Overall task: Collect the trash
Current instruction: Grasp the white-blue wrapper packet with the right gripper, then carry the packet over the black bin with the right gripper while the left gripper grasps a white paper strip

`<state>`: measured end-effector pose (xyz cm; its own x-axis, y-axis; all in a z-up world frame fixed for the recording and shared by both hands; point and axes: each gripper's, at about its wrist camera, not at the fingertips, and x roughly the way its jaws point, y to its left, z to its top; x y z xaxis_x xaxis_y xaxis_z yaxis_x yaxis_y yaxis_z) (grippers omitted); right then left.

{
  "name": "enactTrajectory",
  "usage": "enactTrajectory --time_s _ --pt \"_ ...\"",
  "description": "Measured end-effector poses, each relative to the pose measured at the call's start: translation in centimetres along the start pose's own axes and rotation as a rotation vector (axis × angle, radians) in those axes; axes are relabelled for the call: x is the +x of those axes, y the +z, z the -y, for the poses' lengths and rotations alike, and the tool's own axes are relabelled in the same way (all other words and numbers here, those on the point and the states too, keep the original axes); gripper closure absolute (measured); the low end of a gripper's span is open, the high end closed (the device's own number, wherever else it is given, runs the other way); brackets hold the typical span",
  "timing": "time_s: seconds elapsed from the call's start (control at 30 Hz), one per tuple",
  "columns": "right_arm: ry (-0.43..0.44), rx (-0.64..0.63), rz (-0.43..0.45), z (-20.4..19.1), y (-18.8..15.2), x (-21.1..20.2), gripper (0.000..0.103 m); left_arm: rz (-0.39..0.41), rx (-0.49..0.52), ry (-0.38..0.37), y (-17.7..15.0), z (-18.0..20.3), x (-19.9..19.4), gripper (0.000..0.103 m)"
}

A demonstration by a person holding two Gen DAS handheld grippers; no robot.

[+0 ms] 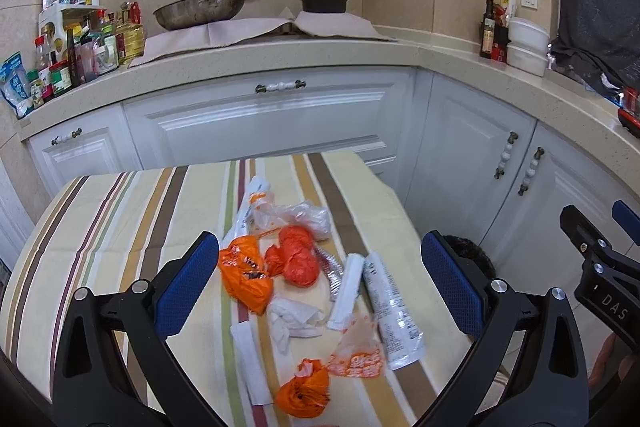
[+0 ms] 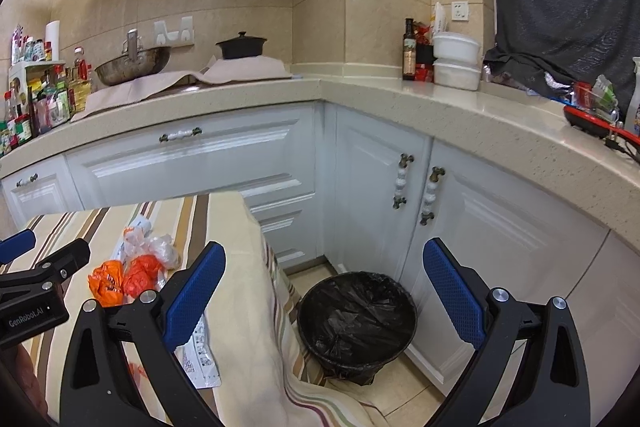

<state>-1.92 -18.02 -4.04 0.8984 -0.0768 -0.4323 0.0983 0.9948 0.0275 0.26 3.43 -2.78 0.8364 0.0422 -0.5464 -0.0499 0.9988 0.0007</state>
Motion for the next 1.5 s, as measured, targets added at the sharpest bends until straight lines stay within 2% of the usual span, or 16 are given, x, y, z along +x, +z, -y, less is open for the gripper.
enactTrajectory --time_s 0.3,0.47,0.53,0.57,0.6,0.63,0.7,1.0,1.17,1.27,1.33,1.4,1.5 --pt "0.112 -0.069 -0.079 -3.2 -3.6 2.6 0.007 -0.087 -0.045 0.085 -2.6 -5.1 0.9 0.005" --pt "0.180 -0.082 -0.152 -5.0 -6.0 4.3 0.007 -0.132 -0.059 0.131 -4.7 -7.5 1.0 0.021" --pt "0.207 -0.091 -0.181 -5.7 -6.8 4.9 0.009 -0.159 -0.065 0.133 -5.4 -8.1 1.1 0.022" --pt "0.216 -0.098 -0.190 -6.2 -7.0 5.1 0.011 -0.169 -0.068 0.135 -5.7 -8.4 1.2 0.023" --pt "0.226 -0.107 -0.204 -6.5 -7.3 5.3 0.021 -0.177 -0.072 0.138 -6.2 -8.7 1.2 0.023" --pt "0.239 -0.116 -0.223 -6.9 -7.5 5.6 0.038 -0.184 -0.075 0.140 -6.5 -8.9 1.2 0.023" --pt "0.259 -0.123 -0.262 -7.5 -8.0 6.3 0.047 -0.197 -0.084 0.142 -6.9 -9.3 1.4 0.023" --pt "0.275 -0.174 -0.317 -9.5 -9.3 7.3 0.047 -0.208 -0.103 0.134 -7.5 -10.5 2.1 0.023" --pt "0.282 -0.189 -0.353 -9.8 -9.9 8.1 0.051 -0.225 -0.097 0.123 -8.0 -10.2 2.7 0.023" --pt "0.296 -0.183 -0.371 -9.8 -10.1 8.5 0.061 -0.238 -0.090 0.117 -8.3 -9.8 3.2 0.023" --pt "0.312 -0.172 -0.380 -9.5 -10.3 8.6 0.074 -0.247 -0.077 0.115 -8.6 -9.2 3.6 0.023" --pt "0.317 -0.163 -0.376 -9.2 -10.3 8.5 0.079 -0.258 -0.064 0.113 -8.9 -8.7 4.1 0.025" --pt "0.317 -0.151 -0.364 -8.7 -10.2 8.3 0.081 -0.286 -0.048 0.110 -9.5 -8.0 5.0 0.032"
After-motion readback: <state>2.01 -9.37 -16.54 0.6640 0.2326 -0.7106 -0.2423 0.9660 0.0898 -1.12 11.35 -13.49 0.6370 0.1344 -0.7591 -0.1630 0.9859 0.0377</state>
